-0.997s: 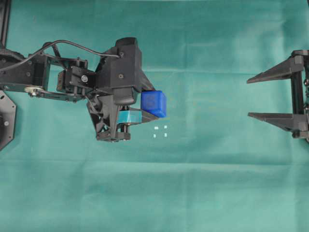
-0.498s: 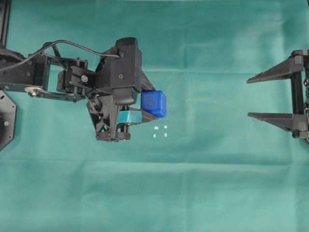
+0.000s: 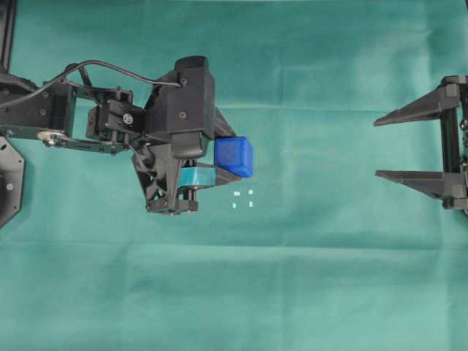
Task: Handover the blue block to the right arm after grasping it with the left arm, then place it in the designated position.
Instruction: 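Lift the blue cube with the left gripper and rotate it upright, then move the right gripper toward the cube held by the left gripper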
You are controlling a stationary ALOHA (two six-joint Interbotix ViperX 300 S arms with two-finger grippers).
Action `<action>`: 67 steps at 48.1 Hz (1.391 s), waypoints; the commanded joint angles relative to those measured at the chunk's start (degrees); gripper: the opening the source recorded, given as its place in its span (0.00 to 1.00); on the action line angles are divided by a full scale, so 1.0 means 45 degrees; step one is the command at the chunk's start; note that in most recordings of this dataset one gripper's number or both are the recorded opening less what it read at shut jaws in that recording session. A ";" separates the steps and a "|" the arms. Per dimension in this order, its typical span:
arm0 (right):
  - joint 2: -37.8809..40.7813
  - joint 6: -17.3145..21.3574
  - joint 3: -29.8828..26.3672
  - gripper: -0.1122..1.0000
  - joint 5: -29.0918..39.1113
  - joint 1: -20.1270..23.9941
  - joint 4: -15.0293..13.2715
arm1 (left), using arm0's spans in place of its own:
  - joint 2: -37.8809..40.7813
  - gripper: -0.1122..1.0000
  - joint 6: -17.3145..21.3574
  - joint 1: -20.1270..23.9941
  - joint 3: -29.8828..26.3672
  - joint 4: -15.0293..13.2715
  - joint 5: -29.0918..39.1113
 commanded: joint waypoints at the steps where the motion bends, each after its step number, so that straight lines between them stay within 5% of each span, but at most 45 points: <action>1: 0.0059 -0.0020 -0.0234 0.94 -0.0098 -0.0020 -0.0078 | -0.0508 0.52 0.0020 -0.0020 -0.0078 0.0020 -0.0449; 28: 0.0039 -0.0078 -0.0234 0.94 -0.0371 -0.0020 -0.0410 | -0.2012 0.52 0.0059 0.0000 0.2246 0.0000 -0.5801; 67: 0.0039 -0.0059 -0.0293 0.94 -0.0391 -0.0020 -0.0469 | -0.2051 0.52 0.0059 0.0000 0.2363 0.0000 -0.5918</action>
